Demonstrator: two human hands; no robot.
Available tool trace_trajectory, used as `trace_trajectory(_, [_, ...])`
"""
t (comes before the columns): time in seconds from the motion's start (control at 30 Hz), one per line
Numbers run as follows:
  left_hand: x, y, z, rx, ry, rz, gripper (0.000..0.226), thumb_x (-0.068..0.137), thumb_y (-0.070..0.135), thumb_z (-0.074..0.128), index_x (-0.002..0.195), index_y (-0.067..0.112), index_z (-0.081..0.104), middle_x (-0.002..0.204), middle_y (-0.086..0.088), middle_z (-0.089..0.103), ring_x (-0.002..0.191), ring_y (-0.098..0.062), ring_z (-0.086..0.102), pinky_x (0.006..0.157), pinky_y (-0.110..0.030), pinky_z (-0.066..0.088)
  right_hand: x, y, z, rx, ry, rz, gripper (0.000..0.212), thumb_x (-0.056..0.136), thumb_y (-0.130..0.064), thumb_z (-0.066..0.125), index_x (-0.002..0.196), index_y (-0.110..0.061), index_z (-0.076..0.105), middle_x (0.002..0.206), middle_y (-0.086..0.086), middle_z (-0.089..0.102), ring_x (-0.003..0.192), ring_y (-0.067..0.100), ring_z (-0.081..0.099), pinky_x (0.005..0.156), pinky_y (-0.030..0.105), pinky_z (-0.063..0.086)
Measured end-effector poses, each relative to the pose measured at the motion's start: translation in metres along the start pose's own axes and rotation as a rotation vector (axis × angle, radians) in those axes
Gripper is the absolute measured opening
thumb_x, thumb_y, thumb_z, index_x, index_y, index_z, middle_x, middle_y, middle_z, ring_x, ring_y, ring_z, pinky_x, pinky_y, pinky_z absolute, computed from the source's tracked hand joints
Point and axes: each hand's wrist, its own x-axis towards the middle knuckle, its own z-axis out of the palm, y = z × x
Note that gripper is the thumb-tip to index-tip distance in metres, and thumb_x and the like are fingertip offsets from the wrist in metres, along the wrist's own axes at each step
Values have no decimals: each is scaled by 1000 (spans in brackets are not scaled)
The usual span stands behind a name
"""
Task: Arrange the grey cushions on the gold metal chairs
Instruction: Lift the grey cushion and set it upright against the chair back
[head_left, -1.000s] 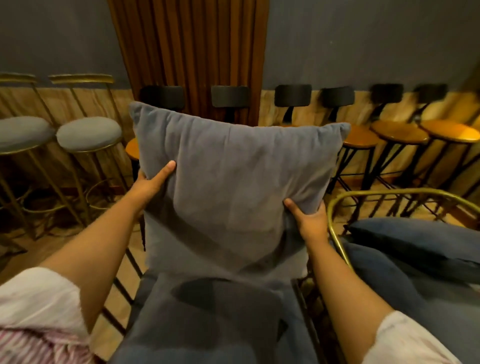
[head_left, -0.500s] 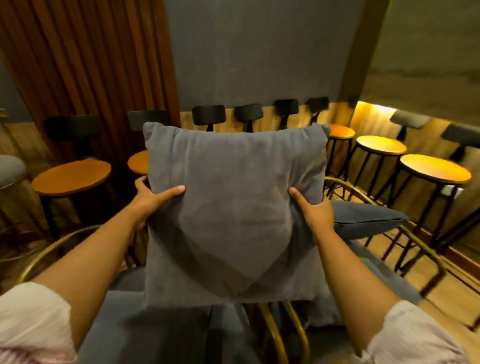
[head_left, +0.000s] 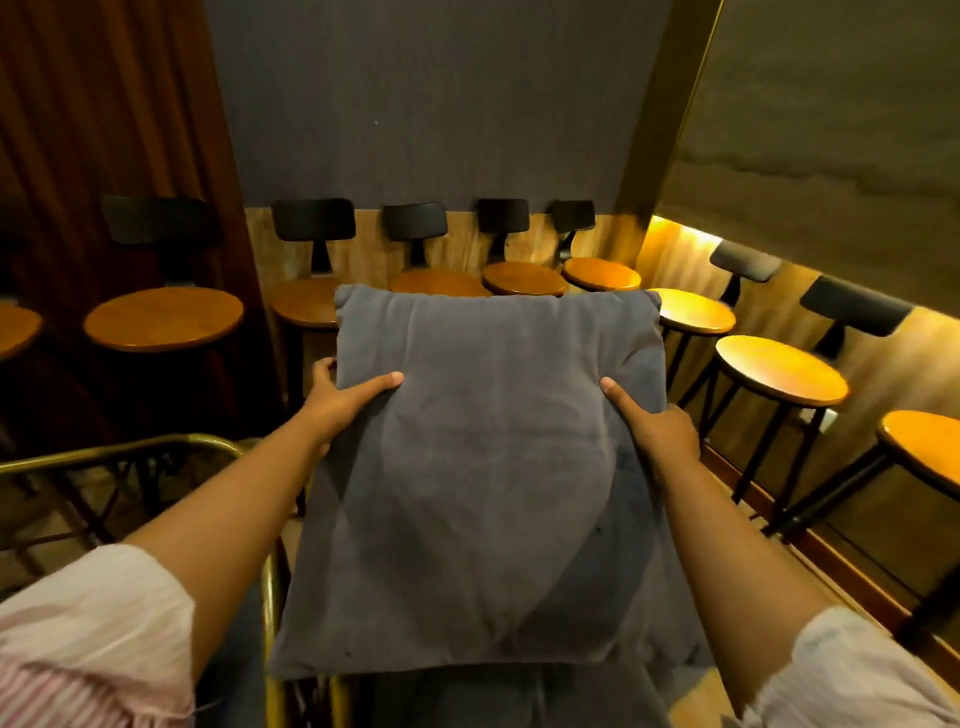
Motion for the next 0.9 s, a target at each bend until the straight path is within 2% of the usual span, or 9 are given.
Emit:
trace_trajectory(0.2, [50, 32, 72, 35, -18, -7, 105, 66, 52, 77, 147, 20, 18, 150, -10, 34, 132, -35, 40, 105, -51, 37, 94, -8, -26, -90, -17, 28, 128, 30, -93, 60, 126, -9, 54, 127, 14, 62, 113, 38, 59, 95, 51, 49])
trace_trajectory(0.27, [74, 47, 94, 29, -5, 13, 107, 67, 52, 76, 149, 17, 16, 153, -11, 32, 135, -36, 37, 108, -52, 35, 130, -19, -29, -105, 13, 29, 127, 37, -91, 60, 132, -8, 48, 133, 15, 57, 118, 39, 56, 96, 50, 48])
trace_trajectory(0.33, [96, 55, 117, 47, 13, 32, 107, 71, 53, 71, 150, 16, 11, 154, -13, 28, 137, -37, 34, 110, -52, 32, 165, -23, -25, -89, 41, 20, 119, 55, -80, 64, 143, -7, 32, 145, 17, 45, 129, 41, 46, 103, 52, 41])
trace_trajectory(0.4, [113, 47, 144, 126, -6, 44, 106, 77, 54, 66, 151, 16, 0, 158, -15, 20, 141, -38, 28, 113, -49, 29, 192, -14, -11, -25, -2, -24, 110, 70, -66, 65, 150, -11, 14, 153, 17, 33, 136, 40, 37, 110, 52, 33])
trace_trajectory(0.47, [119, 17, 173, 381, -120, 17, 112, 76, 61, 61, 150, 23, -14, 161, -18, -2, 146, -41, 10, 117, -52, 19, 202, 12, 14, -104, -157, -81, 103, 77, -57, 64, 153, -16, 7, 157, 15, 26, 141, 37, 30, 115, 47, 28])
trace_trajectory(0.53, [111, -27, 202, 791, -263, -14, 110, 73, 73, 52, 146, 35, -21, 156, -21, -23, 145, -45, -12, 115, -62, 6, 197, 51, 45, -343, -407, -88, 100, 79, -62, 58, 153, -22, 5, 161, 13, 13, 147, 34, 16, 119, 45, 17])
trace_trajectory(0.6, [98, -70, 226, 995, -355, -3, 101, 73, 79, 41, 145, 42, -20, 154, -20, -30, 143, -46, -21, 111, -68, -2, 184, 96, 75, -647, -537, -51, 97, 76, -78, 44, 151, -38, -2, 162, 11, -8, 149, 35, -5, 118, 56, 2])
trace_trajectory(0.7, [91, -107, 244, 1070, -344, 23, 94, 73, 82, 31, 144, 46, -19, 154, -19, -31, 142, -44, -24, 109, -68, -7, 171, 134, 91, -767, -436, -55, 87, 73, -86, 29, 146, -52, -5, 161, 5, -17, 148, 34, -14, 109, 68, -6])
trace_trajectory(0.9, [98, -110, 253, 1160, -282, 100, 90, 75, 82, 27, 144, 47, -19, 155, -19, -30, 142, -43, -25, 108, -68, -9, 172, 141, 91, -769, -342, -111, 85, 75, -84, 26, 146, -51, -7, 161, 5, -17, 148, 32, -13, 109, 68, -5])
